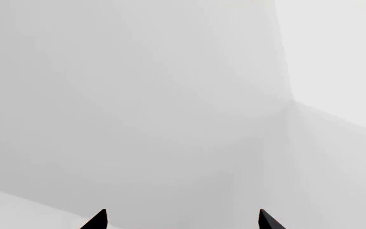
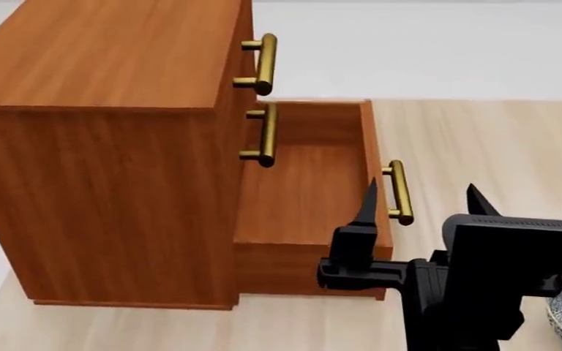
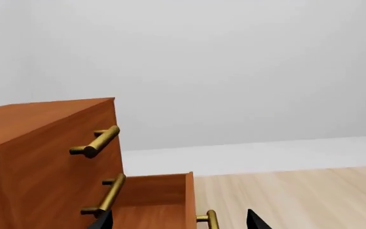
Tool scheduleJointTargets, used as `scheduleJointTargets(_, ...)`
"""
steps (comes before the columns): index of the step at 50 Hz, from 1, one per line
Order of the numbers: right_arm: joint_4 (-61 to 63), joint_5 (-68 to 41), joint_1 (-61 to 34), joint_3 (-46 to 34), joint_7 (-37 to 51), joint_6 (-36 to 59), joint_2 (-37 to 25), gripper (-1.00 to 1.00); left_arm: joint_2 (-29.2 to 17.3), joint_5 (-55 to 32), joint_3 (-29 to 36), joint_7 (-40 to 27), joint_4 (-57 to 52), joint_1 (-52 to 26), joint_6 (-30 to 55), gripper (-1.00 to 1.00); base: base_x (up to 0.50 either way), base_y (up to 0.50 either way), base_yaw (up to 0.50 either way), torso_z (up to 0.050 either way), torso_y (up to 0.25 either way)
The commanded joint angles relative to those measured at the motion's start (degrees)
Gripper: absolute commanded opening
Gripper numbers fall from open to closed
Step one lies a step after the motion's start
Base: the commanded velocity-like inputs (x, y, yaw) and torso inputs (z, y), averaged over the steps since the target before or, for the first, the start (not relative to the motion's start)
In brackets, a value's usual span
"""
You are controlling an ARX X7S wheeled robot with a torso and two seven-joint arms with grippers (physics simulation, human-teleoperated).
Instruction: Close the bottom drawer of the cabinet and open the top drawer.
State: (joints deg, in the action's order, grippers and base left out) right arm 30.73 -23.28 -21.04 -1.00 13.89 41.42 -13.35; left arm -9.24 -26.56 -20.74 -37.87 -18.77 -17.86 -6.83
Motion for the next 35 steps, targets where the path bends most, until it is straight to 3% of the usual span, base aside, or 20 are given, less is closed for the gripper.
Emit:
scheduleJointTargets(1, -0.5, -0.2, 0.1, 0.2, 0.2, -0.6, -0.2, 1.00, -0.4, -0.2, 0.4, -0.4, -0.4, 0.2, 0.0, 1.00, 0.20, 0.04, 0.00, 0.000, 0.015)
scheduleJointTargets(35, -1.8, -1.1, -0.3, 0.3, 0.5, -1.6, -1.1, 1.00, -1.3, -0.7, 1.4, -1.1, 0.0, 0.5, -0.6, 1.00, 0.24, 0.01, 0.00, 0.000, 0.000)
